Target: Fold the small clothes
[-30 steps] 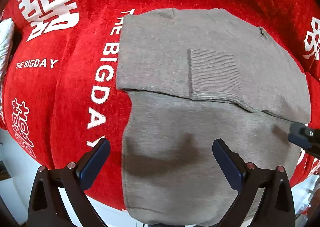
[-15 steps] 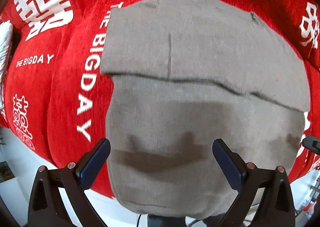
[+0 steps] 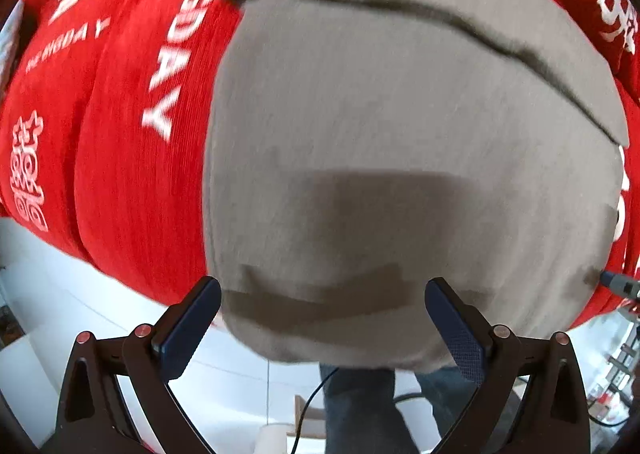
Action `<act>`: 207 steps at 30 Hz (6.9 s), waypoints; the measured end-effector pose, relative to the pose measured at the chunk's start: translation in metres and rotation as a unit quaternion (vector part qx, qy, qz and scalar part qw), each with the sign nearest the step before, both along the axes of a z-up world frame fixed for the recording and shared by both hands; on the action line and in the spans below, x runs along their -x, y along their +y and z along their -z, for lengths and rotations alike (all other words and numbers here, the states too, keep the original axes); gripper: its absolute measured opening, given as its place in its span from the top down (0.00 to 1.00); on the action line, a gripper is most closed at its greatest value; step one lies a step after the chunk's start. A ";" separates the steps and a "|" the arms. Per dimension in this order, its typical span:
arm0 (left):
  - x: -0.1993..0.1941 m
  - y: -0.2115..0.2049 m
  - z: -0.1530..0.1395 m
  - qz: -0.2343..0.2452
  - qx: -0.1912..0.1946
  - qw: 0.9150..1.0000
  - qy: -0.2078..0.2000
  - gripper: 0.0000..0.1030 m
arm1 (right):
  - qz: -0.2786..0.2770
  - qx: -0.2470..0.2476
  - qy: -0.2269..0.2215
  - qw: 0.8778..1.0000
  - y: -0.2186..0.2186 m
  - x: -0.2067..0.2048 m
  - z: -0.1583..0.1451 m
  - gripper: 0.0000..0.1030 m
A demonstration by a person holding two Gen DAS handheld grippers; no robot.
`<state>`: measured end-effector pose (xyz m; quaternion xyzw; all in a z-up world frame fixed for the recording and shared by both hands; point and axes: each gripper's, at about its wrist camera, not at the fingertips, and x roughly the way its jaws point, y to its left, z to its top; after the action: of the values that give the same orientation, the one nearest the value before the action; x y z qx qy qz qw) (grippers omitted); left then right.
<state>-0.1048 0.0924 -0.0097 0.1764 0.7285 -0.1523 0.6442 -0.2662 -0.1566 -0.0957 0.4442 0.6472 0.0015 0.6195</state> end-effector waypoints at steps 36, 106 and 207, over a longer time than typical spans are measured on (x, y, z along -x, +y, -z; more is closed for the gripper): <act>0.064 0.057 0.008 0.038 0.152 0.983 0.093 0.86 | 0.144 -0.085 -0.134 0.977 0.034 0.056 -0.003 0.90; -0.140 -0.085 -0.078 0.118 0.165 0.976 -0.077 0.93 | 0.054 0.299 -0.116 0.946 -0.073 -0.137 -0.135 0.94; -0.204 0.071 -0.018 -0.137 0.028 0.983 -0.123 0.01 | 0.098 0.121 -0.114 0.981 0.113 -0.386 -0.048 0.80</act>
<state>0.0991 0.1629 0.0086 0.0743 0.6563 -0.0606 0.7484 0.1194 -0.0440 -0.0473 0.4242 0.5214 -0.0868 0.7353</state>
